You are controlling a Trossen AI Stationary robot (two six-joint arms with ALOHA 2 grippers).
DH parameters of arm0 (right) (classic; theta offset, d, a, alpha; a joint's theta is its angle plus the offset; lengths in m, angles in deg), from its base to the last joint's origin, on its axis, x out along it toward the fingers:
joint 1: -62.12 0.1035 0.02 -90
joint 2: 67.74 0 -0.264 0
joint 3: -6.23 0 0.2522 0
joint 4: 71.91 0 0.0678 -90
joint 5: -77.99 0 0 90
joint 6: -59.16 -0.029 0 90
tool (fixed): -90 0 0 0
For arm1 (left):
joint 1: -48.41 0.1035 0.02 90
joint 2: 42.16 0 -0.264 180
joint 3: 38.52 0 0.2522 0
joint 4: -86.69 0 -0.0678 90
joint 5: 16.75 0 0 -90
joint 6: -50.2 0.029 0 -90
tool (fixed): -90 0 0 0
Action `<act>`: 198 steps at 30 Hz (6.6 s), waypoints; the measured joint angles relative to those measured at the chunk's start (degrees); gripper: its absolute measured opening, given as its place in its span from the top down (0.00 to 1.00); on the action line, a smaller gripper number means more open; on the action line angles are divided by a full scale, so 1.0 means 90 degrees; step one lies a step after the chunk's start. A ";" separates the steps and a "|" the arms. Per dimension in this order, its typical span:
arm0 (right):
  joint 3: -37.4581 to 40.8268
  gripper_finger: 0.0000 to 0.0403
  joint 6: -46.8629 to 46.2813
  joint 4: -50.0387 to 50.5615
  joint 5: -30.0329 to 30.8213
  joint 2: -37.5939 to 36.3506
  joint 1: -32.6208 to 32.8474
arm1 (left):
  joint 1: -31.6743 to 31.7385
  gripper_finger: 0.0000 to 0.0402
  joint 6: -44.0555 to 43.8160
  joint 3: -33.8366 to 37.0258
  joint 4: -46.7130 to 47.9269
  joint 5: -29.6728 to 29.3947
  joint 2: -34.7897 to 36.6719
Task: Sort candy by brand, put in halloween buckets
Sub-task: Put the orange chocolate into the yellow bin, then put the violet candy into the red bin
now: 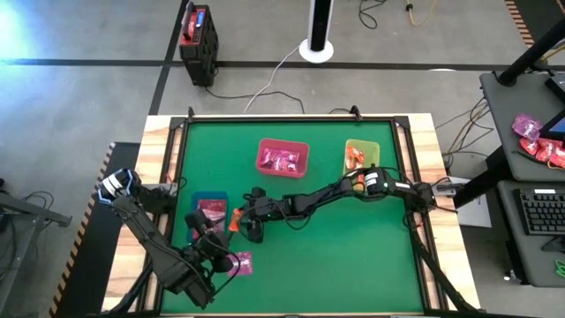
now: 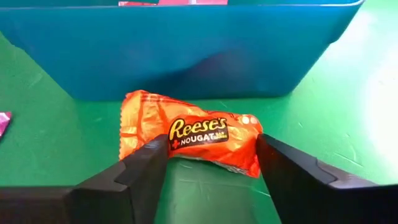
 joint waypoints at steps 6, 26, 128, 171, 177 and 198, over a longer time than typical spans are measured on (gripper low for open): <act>0.0000 0.51 0.0011 0.0082 0.0001 -0.0045 0.0000 | 0.0000 0.47 -0.0002 0.0000 -0.0050 0.0002 0.0000; 0.0002 0.73 0.0374 0.3444 -0.0125 -0.1128 0.0107 | 0.0000 0.47 -0.0005 0.0015 -0.0189 0.0036 -0.0013; 0.3890 0.89 -0.4095 0.8980 0.2326 -0.5863 -0.3388 | 0.0041 0.47 0.1889 0.0593 -0.3155 0.0994 -0.0039; 0.3436 0.50 -0.3714 0.6893 0.2066 -0.6784 -0.0175 | 0.1328 0.47 0.4244 0.1974 -0.5780 0.4310 -0.0537; 0.3436 0.50 -0.3696 0.6865 0.2064 -0.6662 -0.0175 | 0.1367 0.47 0.4228 0.1792 -0.5849 0.4539 -0.0895; 0.3436 0.50 -0.3660 0.6855 0.2064 -0.6523 -0.0175 | 0.1375 0.97 0.4317 0.1701 -0.5829 0.4398 -0.0959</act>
